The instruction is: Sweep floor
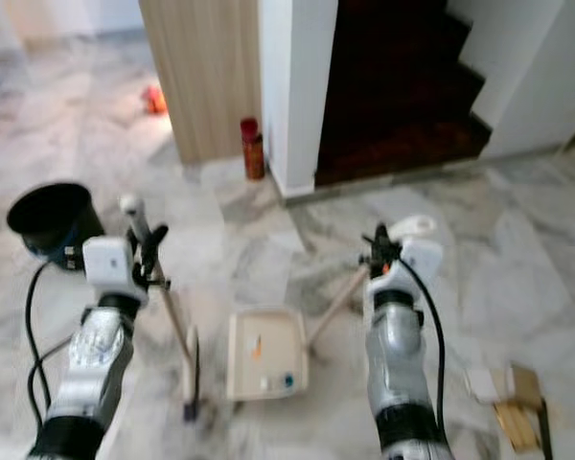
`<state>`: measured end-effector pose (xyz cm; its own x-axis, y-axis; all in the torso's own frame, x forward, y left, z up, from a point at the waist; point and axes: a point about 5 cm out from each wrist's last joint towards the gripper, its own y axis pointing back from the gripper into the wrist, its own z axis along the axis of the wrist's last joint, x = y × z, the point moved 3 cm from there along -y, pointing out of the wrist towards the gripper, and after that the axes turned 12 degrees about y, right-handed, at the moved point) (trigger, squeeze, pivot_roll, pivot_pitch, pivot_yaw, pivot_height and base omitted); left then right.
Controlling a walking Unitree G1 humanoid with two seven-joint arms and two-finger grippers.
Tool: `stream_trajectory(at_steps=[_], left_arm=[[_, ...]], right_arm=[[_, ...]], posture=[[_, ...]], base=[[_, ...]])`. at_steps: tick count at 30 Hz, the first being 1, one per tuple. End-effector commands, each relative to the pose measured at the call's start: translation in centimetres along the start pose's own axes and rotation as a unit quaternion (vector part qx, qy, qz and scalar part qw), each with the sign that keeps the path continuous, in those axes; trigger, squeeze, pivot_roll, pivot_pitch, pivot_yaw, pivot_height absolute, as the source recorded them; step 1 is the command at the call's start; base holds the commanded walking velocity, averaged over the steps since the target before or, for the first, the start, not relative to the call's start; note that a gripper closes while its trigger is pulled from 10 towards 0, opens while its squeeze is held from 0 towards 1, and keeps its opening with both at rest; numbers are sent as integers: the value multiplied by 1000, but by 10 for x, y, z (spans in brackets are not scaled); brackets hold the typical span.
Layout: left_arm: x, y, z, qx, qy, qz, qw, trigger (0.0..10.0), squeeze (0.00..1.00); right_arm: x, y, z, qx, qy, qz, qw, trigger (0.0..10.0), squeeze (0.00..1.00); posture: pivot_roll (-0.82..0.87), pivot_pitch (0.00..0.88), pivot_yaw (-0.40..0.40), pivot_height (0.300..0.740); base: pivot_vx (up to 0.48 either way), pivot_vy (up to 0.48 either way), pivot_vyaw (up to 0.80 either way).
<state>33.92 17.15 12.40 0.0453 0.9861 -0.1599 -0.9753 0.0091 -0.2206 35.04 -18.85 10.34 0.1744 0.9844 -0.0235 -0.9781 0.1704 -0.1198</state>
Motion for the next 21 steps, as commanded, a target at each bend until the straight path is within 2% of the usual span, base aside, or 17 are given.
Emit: stream_trajectory(at_steps=[1, 21], left_arm=[[3, -2, 11, -23, -1, 4, 1000, 10000, 0], [2, -3, 12, -22, -1, 3, 1000, 10000, 0]], right_arm=[[10, -6, 17, -33, -10, 10, 999, 10000, 0], [9, -6, 17, -34, -9, 10, 999, 10000, 0]], posture=[[-25, 76, -22, 740], [-24, 96, -18, 740]], base=[[0, 356, 0], [0, 357, 0]])
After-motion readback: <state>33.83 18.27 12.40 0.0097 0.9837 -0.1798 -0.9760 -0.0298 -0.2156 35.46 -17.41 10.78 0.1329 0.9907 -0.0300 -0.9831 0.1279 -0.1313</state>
